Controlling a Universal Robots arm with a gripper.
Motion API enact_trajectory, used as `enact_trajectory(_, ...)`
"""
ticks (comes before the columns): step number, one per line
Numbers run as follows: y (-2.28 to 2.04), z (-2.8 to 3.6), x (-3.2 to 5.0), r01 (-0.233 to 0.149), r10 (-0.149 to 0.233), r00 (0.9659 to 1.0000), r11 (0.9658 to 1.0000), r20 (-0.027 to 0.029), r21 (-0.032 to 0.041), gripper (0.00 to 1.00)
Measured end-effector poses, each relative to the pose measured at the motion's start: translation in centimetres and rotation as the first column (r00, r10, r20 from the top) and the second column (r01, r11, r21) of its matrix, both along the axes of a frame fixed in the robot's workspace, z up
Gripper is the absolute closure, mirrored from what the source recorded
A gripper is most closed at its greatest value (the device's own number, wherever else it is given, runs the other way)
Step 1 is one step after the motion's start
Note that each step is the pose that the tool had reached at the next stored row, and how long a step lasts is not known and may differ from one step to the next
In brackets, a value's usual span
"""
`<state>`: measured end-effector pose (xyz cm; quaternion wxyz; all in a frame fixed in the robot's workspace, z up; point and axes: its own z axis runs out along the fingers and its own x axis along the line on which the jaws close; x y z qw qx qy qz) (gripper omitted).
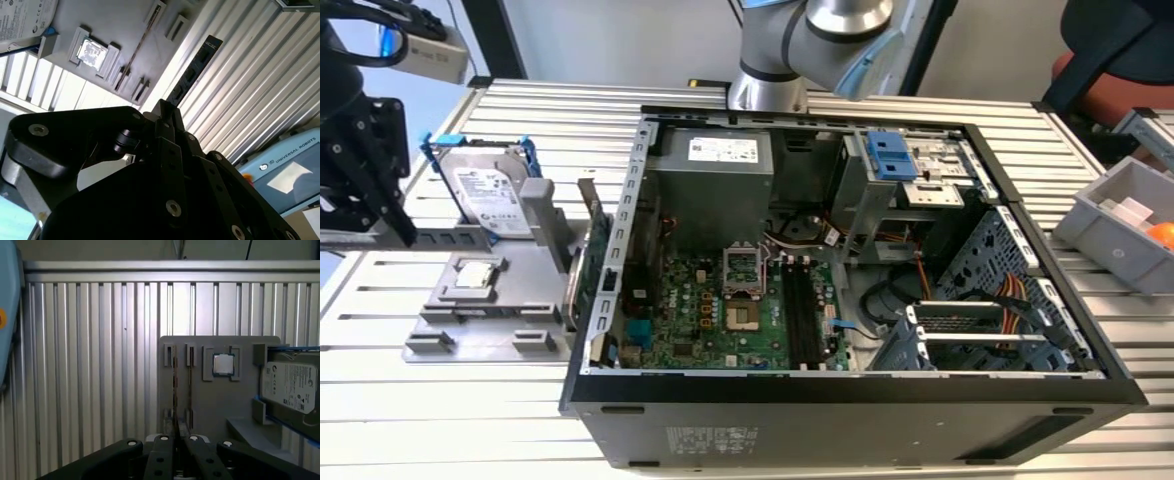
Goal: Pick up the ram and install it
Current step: 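Pick up the ram and move it above insertion slot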
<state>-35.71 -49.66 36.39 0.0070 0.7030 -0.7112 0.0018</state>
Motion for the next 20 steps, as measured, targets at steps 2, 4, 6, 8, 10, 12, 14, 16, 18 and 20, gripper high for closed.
enact_trajectory(2,0.0,0.26,0.0,0.0,0.0,1.0,1.0,0.0,0.0,1.0)
enact_trajectory(4,0.0,0.51,0.0,0.0,0.0,1.0,1.0,0.0001,0.0,1.0)
enact_trajectory(6,0.0,0.78,0.0,0.0,0.0,1.0,1.0,0.0,0.0,1.0)
enact_trajectory(8,0.0,1.04,0.0,0.0,0.0,1.0,1.0,0.0,0.0,1.0)
enact_trajectory(10,0.0,1.28,0.0,0.0,0.0,1.0,1.0,0.0001,0.0,1.0)
enact_trajectory(12,0.0,1.44,0.0,0.0,0.0,1.0,1.0,0.0002,0.0001,1.0)
enact_trajectory(14,0.0,1.47,0.0,0.0,0.0,1.0,1.0,0.0003,0.0001,1.0)
enact_trajectory(16,0.0,1.49,0.0,0.0,0.0,1.0,1.0,0.0001,0.0,1.0)
enact_trajectory(18,0.0,1.5,0.0,0.0,0.0,1.0,1.0,0.0,-0.0001,1.0)
enact_trajectory(20,0.0,1.53,0.22,0.0,0.0,1.0,1.0,-0.0004,-0.0004,1.0)
